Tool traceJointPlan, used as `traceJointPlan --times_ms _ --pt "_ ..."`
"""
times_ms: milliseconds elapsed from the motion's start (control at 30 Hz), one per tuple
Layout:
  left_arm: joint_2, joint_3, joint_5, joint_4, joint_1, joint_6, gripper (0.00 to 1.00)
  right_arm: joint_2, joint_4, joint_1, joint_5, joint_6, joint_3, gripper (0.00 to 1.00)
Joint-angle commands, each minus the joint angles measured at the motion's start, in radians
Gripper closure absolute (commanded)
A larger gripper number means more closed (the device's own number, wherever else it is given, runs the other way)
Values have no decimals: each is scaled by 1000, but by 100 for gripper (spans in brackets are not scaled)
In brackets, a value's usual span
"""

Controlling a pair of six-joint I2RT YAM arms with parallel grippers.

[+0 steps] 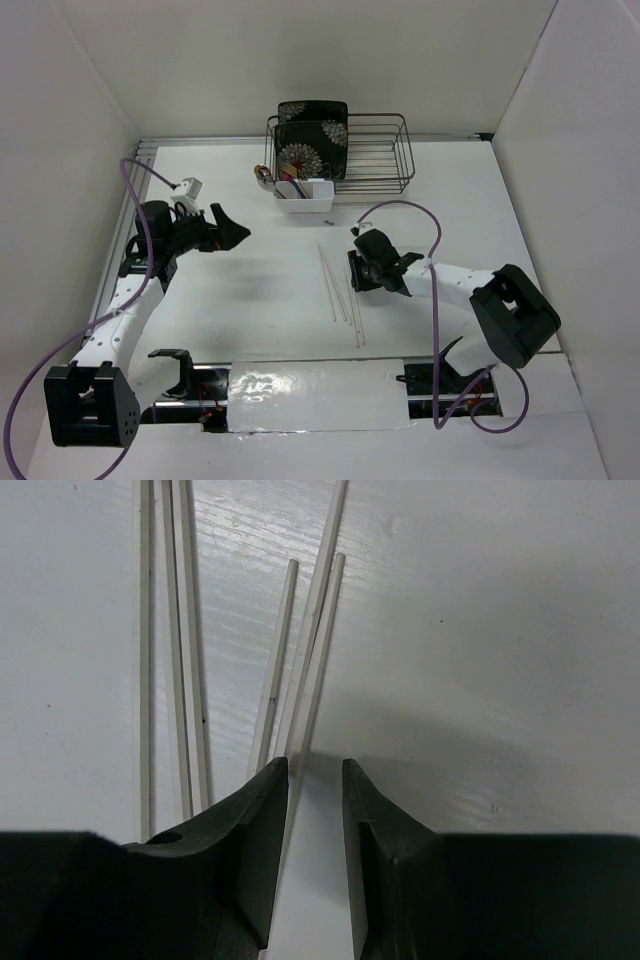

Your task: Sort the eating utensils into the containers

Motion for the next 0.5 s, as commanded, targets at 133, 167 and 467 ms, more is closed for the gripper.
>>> traceJointPlan --times_ms 133,167,467 --pt "-11 7 -6 55 -2 -3 0 66 31 6 22 -15 10 68" --pt "-9 13 -12 52 -4 -3 0 69 31 4 22 -15 10 68" --pt "-20 10 -19 48 -2 11 0 97 -44 12 118 -12 44 78"
